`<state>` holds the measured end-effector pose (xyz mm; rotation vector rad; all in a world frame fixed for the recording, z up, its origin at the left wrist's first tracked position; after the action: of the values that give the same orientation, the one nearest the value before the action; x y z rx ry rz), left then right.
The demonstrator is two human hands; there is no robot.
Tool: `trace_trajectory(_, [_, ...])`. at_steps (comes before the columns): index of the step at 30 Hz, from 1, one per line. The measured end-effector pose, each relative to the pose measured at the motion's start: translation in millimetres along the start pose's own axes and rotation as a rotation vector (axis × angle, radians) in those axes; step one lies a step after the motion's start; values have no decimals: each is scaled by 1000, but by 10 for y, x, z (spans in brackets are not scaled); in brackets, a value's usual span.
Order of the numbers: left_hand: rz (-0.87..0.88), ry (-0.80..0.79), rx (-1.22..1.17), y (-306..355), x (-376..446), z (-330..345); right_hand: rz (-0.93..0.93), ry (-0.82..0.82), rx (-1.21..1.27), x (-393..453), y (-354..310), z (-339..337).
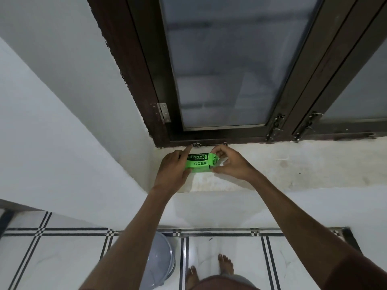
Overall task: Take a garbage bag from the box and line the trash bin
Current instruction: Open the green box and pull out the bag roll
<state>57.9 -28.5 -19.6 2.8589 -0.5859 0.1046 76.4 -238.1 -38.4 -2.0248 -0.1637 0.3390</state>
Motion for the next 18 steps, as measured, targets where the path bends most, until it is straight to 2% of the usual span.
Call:
trace_trajectory(6, [107,-27,111,64,6,1,11,18,371,-91,-176,-87])
trace_trajectory(9, [133,6,156,118,17,7,13,12,416,-79,-240,74])
trace_trajectory(11, [164,16,207,138,2,8,-1,46,344,-67,-236,167])
trace_trajectory(14, [221,-6,285,122,-40,43,56,155,338,-60,-202,221])
trace_trajectory(18, [229,-60,309,115,-39,54,274,417,563,-123,-5,190])
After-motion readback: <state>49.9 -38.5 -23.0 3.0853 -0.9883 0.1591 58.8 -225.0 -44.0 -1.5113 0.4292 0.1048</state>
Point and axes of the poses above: each hand's wrist, its own x-axis towards the middle knuckle, its own z-axis out of the palm, y = z × x, the point moved 4 cm from there along x, towards the middle knuckle, and after that the axes turned 2 degrees about z, right-handed, at the moved point
